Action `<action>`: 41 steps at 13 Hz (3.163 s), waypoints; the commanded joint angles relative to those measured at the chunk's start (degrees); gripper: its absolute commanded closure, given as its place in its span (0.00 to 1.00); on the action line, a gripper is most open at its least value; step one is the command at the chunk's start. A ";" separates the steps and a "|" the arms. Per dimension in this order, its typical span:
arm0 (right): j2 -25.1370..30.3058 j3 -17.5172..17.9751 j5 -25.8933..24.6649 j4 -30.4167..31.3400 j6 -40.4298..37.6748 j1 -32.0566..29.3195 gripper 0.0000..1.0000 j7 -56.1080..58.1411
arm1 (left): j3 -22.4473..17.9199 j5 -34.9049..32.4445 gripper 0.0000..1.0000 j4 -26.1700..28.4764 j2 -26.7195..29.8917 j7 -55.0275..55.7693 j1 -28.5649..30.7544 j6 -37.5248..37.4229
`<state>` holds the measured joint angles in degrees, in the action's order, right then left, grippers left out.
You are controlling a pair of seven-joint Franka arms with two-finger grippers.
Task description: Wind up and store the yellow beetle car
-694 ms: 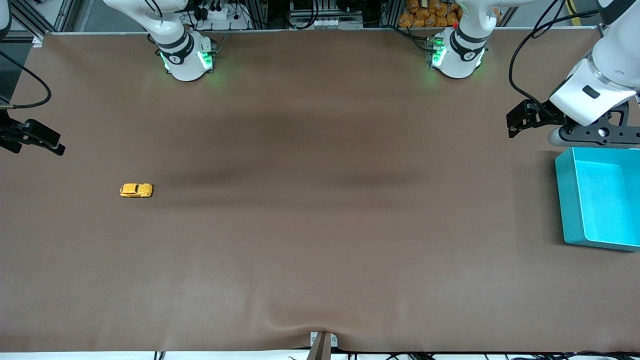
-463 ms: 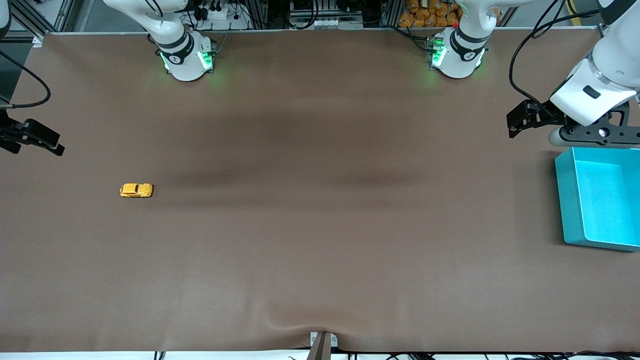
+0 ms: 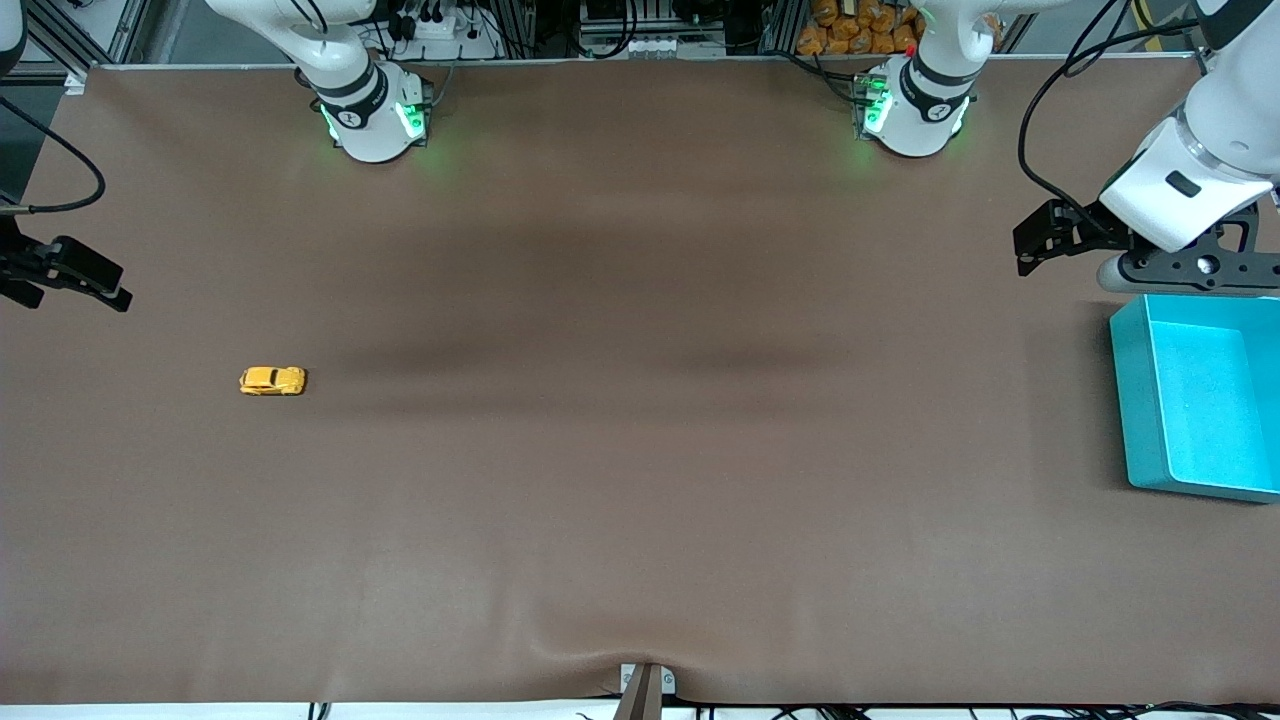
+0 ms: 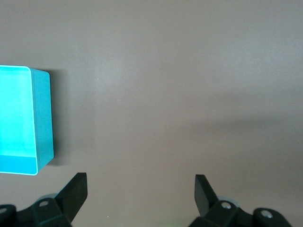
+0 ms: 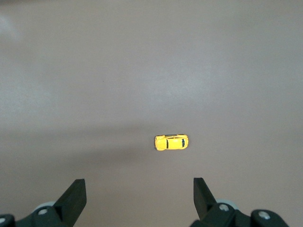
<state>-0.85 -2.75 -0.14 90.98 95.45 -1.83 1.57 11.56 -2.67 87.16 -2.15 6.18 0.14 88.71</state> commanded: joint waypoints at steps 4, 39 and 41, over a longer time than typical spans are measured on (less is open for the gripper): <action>-1.43 -0.50 -0.39 -0.98 -1.14 0.42 0.00 -0.87 | 0.22 -0.15 0.00 -0.07 0.39 -0.99 0.29 0.33; -15.05 -0.68 3.83 19.84 26.01 -2.91 0.00 -81.81 | 0.30 -0.23 0.00 -0.15 0.13 -1.08 -0.23 -0.29; -15.05 -0.77 3.83 22.12 26.63 -3.44 0.00 -83.39 | 0.30 -0.23 0.00 -0.15 0.13 -1.08 -0.23 -0.38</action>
<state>-17.86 -3.73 4.12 109.70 120.91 -4.57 -79.55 11.80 -2.67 87.37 -2.18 6.17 -0.11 88.68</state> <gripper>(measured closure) 0.000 0.000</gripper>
